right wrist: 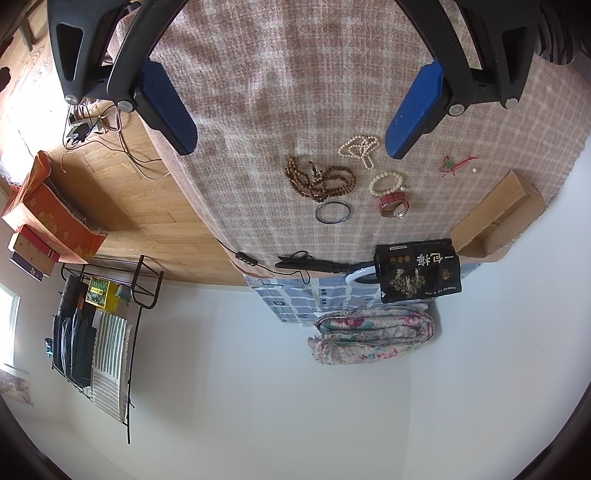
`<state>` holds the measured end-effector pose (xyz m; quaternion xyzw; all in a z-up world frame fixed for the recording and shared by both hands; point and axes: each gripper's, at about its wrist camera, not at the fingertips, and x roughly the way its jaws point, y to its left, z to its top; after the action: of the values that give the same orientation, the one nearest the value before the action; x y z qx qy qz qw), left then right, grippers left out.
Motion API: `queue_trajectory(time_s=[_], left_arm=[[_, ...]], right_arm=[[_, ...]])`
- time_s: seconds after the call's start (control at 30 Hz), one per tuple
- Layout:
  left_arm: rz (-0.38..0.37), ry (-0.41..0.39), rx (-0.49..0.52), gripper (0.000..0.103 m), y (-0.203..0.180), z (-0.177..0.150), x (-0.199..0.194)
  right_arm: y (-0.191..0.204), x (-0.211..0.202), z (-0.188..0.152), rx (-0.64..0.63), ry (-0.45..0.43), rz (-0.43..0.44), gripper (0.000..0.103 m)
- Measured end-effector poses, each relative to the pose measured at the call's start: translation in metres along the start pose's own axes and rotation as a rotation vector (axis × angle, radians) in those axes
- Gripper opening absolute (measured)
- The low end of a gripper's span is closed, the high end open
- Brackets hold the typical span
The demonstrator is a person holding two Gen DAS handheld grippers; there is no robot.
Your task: Organize jewelry
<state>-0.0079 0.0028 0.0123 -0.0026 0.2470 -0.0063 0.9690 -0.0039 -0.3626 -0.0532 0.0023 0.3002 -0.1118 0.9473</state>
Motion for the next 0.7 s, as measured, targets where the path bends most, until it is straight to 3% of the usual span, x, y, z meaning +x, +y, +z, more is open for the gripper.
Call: queue_trajectory(time_s=[0.13,0.43,0.7], left_arm=[[0.0,0.017,0.003,0.103,0.0,-0.014,0.021],[-0.009,0.08,0.015,0.103,0.008,-0.012,0.057],[-0.05,0.12,0.057,0.103,0.005,-0.01,0.095]], right_arm=[[-0.005,0.006,0.001,0.002,0.006,-0.006,0.103],[-0.013,0.03,0.008,-0.016,0.022,-0.017,0.103],[-0.019,0.065,0.013,-0.004,0.059,0.076,0.103]])
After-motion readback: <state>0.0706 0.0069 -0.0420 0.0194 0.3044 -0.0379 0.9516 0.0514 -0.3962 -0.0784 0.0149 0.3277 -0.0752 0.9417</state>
